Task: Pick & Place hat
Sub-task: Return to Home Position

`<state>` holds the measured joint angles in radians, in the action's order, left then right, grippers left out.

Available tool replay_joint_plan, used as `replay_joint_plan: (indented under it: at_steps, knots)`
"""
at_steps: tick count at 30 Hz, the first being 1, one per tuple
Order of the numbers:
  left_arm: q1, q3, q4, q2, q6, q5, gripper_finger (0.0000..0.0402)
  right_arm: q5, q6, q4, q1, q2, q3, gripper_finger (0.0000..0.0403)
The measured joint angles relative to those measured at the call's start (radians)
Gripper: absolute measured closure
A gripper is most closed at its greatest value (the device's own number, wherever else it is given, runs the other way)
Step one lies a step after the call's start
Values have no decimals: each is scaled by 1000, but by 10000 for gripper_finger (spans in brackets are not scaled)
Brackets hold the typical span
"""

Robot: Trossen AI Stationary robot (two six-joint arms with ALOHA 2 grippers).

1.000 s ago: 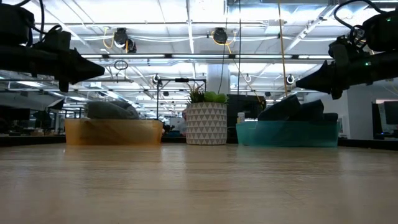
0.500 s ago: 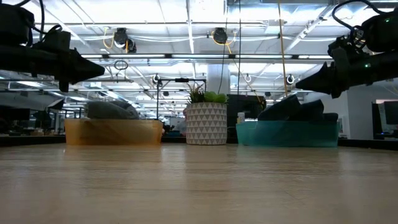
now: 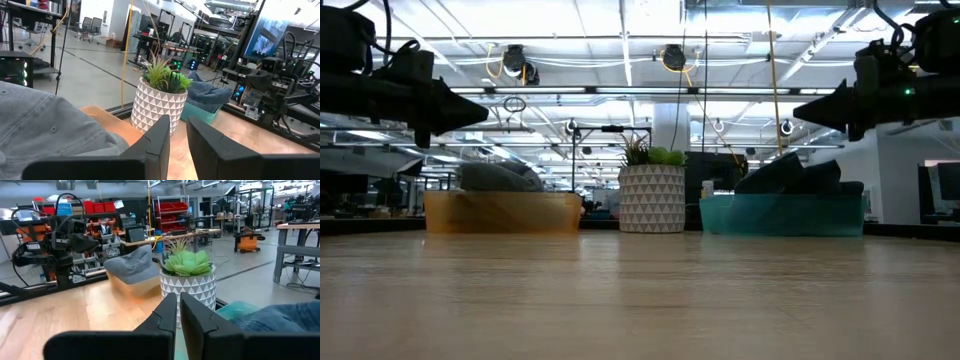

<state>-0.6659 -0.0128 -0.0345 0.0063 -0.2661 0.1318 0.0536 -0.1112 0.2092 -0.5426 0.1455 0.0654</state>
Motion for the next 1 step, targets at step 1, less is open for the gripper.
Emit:
replay_joint_plan:
  at_steps: [1]
  knots:
    - [0, 0, 0, 0, 0, 0, 330, 0, 0, 1, 0, 0, 0, 391]
